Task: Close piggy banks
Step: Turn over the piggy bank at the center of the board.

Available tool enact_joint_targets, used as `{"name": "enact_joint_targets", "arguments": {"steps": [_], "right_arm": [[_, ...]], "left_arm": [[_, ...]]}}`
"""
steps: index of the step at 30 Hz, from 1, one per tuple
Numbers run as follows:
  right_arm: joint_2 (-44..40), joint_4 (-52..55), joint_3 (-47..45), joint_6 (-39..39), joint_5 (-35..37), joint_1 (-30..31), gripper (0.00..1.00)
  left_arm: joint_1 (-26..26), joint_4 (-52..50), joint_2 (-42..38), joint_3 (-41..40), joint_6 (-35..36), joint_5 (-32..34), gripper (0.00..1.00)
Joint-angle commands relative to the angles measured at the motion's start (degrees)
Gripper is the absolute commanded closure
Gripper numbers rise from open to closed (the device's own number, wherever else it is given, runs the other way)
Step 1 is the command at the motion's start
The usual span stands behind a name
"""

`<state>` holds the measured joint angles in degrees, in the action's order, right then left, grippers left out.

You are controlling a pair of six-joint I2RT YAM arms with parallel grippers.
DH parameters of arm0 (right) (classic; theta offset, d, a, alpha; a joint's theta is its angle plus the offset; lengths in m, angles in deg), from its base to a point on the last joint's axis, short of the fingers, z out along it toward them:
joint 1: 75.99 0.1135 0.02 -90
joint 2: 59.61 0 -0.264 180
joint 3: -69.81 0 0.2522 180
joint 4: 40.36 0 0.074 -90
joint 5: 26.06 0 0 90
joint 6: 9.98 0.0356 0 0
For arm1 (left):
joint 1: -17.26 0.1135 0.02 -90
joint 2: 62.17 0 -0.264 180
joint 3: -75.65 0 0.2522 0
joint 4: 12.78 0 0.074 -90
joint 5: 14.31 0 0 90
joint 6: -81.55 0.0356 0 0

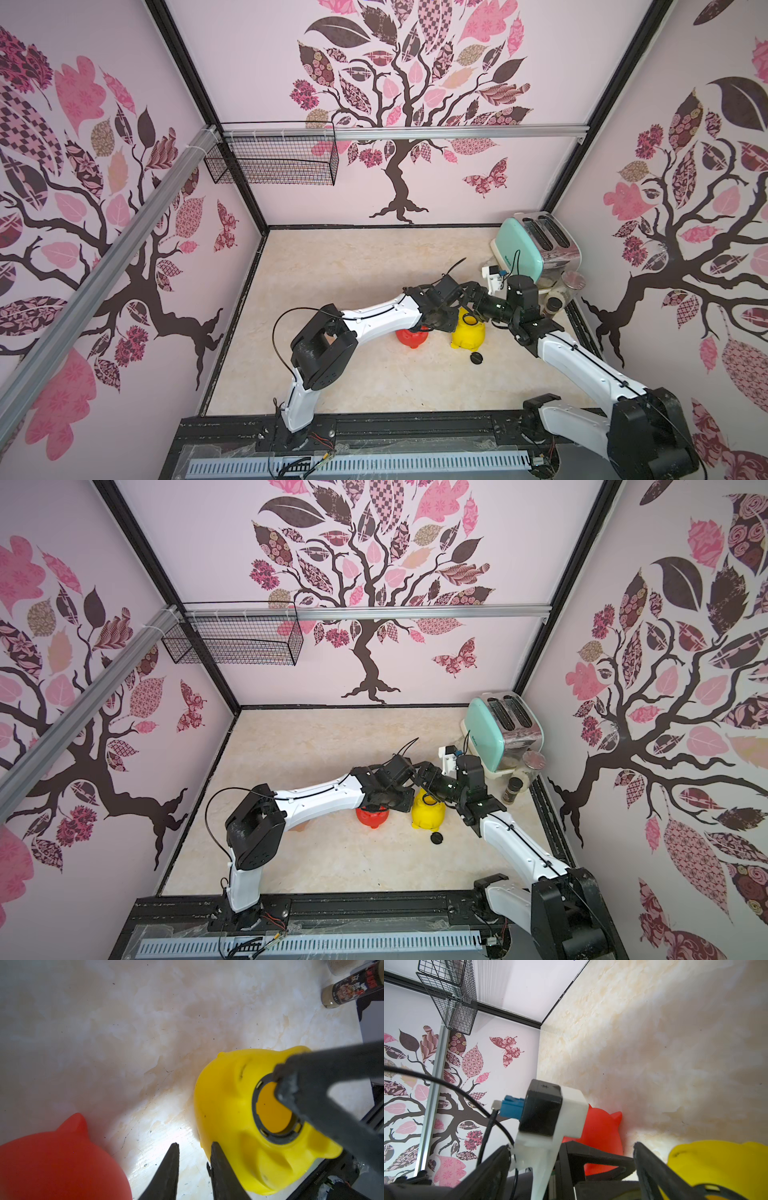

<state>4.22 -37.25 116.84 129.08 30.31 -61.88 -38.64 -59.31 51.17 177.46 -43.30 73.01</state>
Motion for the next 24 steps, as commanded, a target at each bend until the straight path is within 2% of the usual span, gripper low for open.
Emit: {"name": "enact_joint_targets", "arguments": {"steps": [1, 9, 24], "right_arm": [[-1.3, 2.9, 2.7, -1.8, 0.8, 0.3, 0.06], [-3.7, 10.7, 6.4, -7.0, 3.4, 0.3, 0.05], [-14.3, 32.4, 10.9, -17.2, 17.7, 0.2, 0.03]], "left_arm": [[0.1, 0.0, -2.8, -0.7, 0.7, 0.3, 0.70], [0.1, -0.5, -4.7, -1.3, 1.1, 0.6, 0.70], [0.2, 0.0, -15.0, -6.1, 1.4, 3.8, 0.70]]}}
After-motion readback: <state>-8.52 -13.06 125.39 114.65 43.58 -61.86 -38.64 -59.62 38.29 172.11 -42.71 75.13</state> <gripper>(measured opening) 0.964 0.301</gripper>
